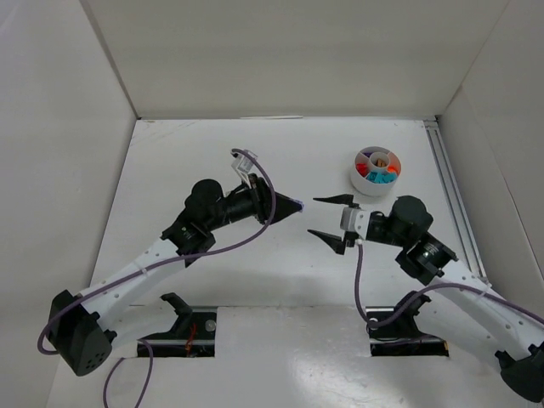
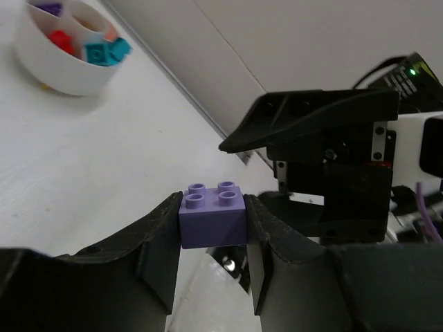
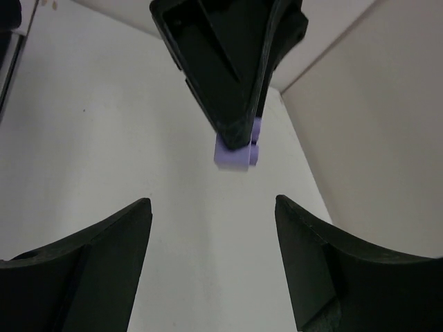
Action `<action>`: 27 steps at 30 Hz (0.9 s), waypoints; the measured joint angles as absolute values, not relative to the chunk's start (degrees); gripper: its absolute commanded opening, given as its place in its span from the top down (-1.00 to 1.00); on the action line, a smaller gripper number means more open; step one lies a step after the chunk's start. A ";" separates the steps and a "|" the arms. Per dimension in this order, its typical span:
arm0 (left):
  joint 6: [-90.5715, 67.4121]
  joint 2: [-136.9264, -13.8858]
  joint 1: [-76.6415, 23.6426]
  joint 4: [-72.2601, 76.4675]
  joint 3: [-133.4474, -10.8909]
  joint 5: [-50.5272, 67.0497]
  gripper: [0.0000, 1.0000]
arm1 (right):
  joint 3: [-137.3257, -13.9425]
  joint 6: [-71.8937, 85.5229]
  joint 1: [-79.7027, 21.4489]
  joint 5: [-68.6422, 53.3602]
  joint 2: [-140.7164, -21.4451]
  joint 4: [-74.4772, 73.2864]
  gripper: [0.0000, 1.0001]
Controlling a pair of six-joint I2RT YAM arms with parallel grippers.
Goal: Sort the legos into containers by color
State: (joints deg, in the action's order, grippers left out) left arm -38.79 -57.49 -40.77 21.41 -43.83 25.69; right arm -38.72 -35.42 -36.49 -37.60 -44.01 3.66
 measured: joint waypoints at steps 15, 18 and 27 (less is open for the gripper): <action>-43.70 -58.65 -40.64 31.92 -41.69 41.43 0.58 | -38.54 -35.79 -44.99 -29.95 -46.39 15.55 -0.38; -43.86 -58.65 -40.62 32.64 -41.63 41.82 0.58 | -38.54 -35.48 -45.10 -30.02 -46.54 15.99 -0.25; -44.25 -58.59 -40.25 35.68 -41.63 41.98 0.58 | -38.54 -34.24 -45.47 -31.64 -46.57 16.58 0.27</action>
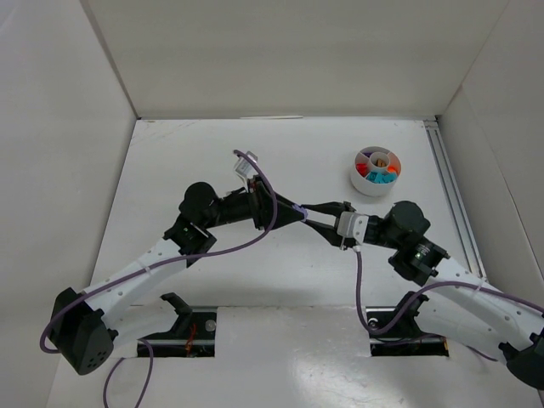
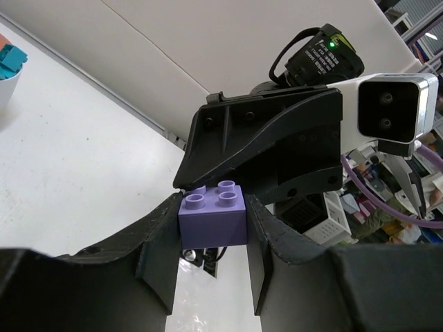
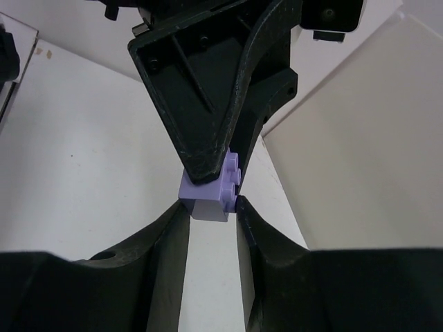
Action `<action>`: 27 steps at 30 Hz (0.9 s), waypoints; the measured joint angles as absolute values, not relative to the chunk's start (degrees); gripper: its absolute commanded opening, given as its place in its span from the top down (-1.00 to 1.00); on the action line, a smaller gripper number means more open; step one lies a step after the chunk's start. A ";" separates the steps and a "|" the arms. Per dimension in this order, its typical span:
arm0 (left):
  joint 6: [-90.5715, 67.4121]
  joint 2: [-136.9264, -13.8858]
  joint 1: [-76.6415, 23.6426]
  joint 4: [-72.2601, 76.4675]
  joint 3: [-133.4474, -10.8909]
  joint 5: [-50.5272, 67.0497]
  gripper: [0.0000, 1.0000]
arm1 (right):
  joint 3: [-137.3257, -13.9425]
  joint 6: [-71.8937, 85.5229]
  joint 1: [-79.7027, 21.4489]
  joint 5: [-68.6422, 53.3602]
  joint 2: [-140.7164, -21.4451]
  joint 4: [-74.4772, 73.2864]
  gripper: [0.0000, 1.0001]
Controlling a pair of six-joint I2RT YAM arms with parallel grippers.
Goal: Sort the legos into containers by color
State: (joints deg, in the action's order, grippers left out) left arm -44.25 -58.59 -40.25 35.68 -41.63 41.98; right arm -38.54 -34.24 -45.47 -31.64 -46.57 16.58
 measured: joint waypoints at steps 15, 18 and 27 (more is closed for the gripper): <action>-45.17 -59.13 -40.05 38.09 -40.73 43.97 0.58 | -38.68 -33.54 -45.58 -34.13 -49.10 17.80 0.04; -45.17 -59.20 -40.07 38.30 -40.62 43.97 0.58 | -38.68 -33.21 -46.06 -34.70 -49.01 18.11 -0.02; -45.21 -59.20 -40.07 38.59 -40.10 43.92 0.58 | -38.79 -32.08 -46.22 -35.83 -48.23 18.50 0.16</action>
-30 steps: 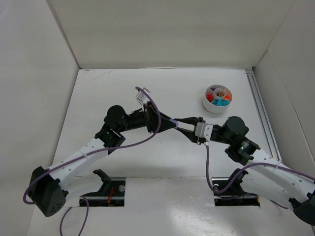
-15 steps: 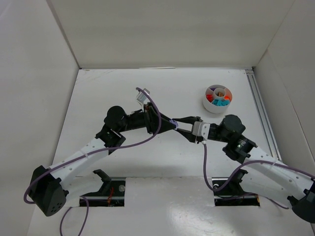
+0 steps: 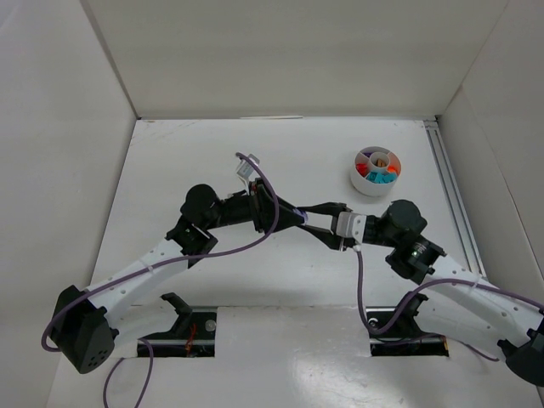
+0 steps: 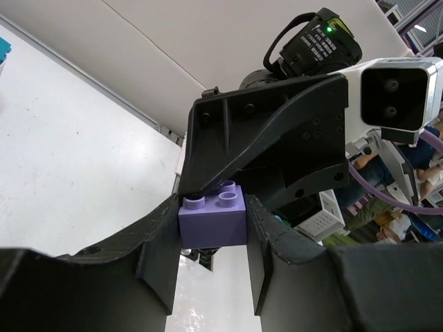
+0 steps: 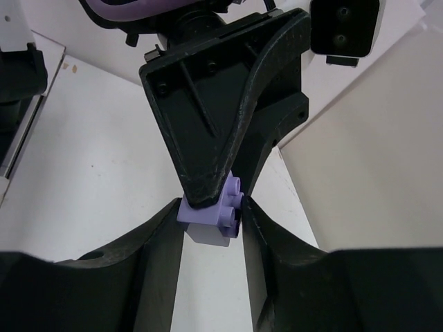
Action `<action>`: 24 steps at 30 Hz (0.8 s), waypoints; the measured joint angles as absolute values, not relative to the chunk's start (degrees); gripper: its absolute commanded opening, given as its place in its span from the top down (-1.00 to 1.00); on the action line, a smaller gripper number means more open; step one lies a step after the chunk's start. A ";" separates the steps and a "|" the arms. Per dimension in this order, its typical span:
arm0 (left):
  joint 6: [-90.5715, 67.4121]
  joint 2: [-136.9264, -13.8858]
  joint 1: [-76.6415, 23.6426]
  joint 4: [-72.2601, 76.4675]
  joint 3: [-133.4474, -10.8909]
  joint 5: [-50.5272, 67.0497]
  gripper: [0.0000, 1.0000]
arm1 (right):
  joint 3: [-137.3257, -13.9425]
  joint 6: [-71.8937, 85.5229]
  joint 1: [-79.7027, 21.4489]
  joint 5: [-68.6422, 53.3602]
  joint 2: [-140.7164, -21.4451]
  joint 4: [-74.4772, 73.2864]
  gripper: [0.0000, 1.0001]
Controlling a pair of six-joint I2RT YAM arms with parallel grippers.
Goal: Sort the legos into containers by color
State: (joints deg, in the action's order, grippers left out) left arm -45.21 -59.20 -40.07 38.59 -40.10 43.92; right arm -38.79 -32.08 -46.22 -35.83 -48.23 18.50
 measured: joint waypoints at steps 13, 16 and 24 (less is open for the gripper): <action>-45.71 -59.20 -40.07 38.76 -39.86 43.31 -0.57 | -39.09 -31.20 -46.22 -30.26 -48.31 17.98 0.75; -44.60 -59.18 -40.07 37.58 -39.88 41.82 -1.00 | -40.32 -31.00 -46.22 -26.20 -49.41 16.16 0.77; -40.91 -58.94 -38.39 26.00 -39.88 32.51 -1.00 | -42.09 -28.38 -37.95 -17.87 -54.89 11.40 0.77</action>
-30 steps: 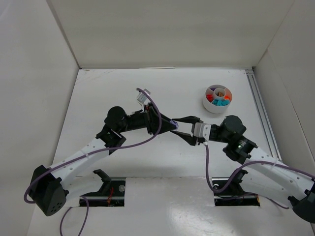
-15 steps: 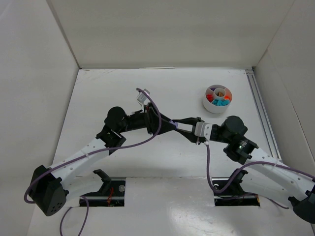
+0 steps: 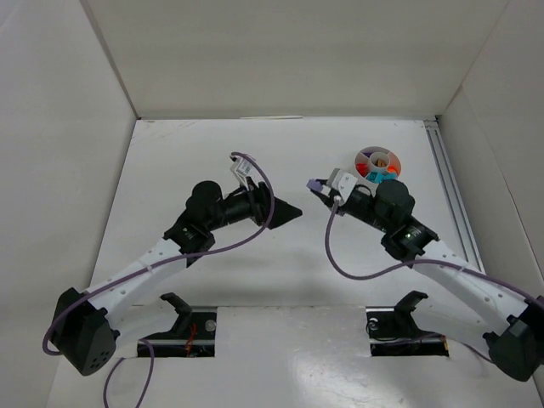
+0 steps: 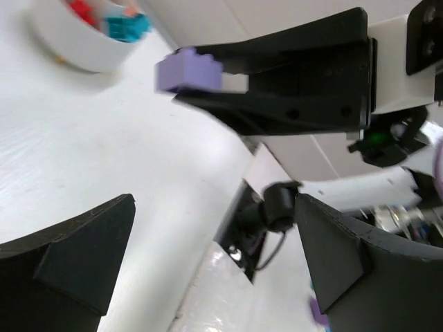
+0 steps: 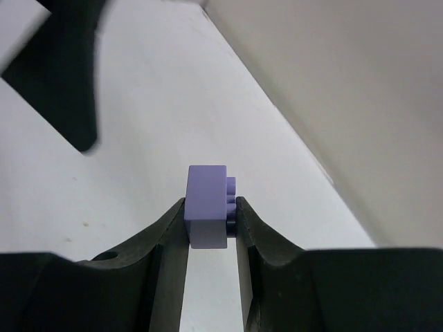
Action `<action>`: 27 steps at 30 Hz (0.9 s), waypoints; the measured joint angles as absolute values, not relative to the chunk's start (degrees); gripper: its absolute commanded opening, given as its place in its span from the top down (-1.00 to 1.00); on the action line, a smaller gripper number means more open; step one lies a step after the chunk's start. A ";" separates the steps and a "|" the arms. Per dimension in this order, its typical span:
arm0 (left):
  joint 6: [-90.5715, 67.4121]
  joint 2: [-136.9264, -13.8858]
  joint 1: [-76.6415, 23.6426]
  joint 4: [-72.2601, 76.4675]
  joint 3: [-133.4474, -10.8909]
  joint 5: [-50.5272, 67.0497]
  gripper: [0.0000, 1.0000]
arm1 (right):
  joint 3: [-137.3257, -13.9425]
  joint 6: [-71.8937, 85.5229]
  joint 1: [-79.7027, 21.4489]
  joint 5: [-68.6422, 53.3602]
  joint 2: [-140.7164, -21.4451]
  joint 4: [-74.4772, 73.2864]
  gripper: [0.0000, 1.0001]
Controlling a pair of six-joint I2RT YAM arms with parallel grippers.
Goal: Sort the legos into containers by color
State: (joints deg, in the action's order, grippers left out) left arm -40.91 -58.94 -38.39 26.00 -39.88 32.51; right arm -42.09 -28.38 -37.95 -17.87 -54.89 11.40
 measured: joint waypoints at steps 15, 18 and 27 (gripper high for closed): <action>-37.36 -57.91 -24.21 8.54 -39.88 14.46 -1.00 | -75.07 -31.24 -6.98 -12.08 -85.80 -14.90 0.70; -36.64 -57.98 -22.04 7.25 -39.88 13.50 -1.00 | -84.23 -33.67 -6.44 -11.05 -94.43 -20.97 0.73; -35.46 -60.55 -14.98 5.93 -38.81 15.22 -1.00 | -89.12 -36.95 -6.33 -8.84 -103.53 -29.41 0.68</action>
